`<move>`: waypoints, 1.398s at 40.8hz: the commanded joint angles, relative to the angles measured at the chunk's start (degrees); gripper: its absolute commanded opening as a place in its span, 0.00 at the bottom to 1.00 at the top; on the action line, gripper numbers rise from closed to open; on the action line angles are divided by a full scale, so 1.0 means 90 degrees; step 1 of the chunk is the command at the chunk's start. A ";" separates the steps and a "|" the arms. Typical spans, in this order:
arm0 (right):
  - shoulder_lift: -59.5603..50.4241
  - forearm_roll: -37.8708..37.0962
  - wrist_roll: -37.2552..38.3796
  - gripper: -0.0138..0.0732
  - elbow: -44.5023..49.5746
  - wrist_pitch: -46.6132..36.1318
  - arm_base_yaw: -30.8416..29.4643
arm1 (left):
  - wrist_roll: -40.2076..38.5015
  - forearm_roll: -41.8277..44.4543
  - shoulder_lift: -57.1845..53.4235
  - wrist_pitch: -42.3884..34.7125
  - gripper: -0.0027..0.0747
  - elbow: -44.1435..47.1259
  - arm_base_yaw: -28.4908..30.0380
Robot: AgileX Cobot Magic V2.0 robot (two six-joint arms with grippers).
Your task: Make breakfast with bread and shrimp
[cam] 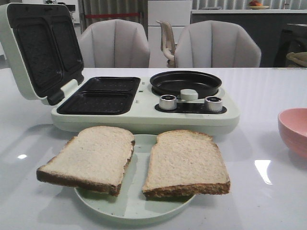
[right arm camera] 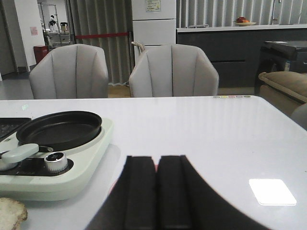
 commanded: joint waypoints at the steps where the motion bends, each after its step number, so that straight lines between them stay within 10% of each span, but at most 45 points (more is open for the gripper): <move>1: -0.0141 0.0000 -0.0052 0.20 -0.0105 -0.0586 -0.0044 | -0.0011 -0.0058 -0.0136 -0.0598 0.16 0.0035 -0.0034; 41: -0.0141 0.0000 -0.0052 0.20 -0.0141 -0.0650 -0.0044 | -0.0011 -0.0058 -0.0136 -0.0805 0.16 0.0023 -0.0034; 57: 0.0213 0.0000 -0.0052 0.20 -0.2394 0.0544 -0.0044 | -0.0011 -0.0058 0.0472 0.0453 0.16 -0.2394 -0.0034</move>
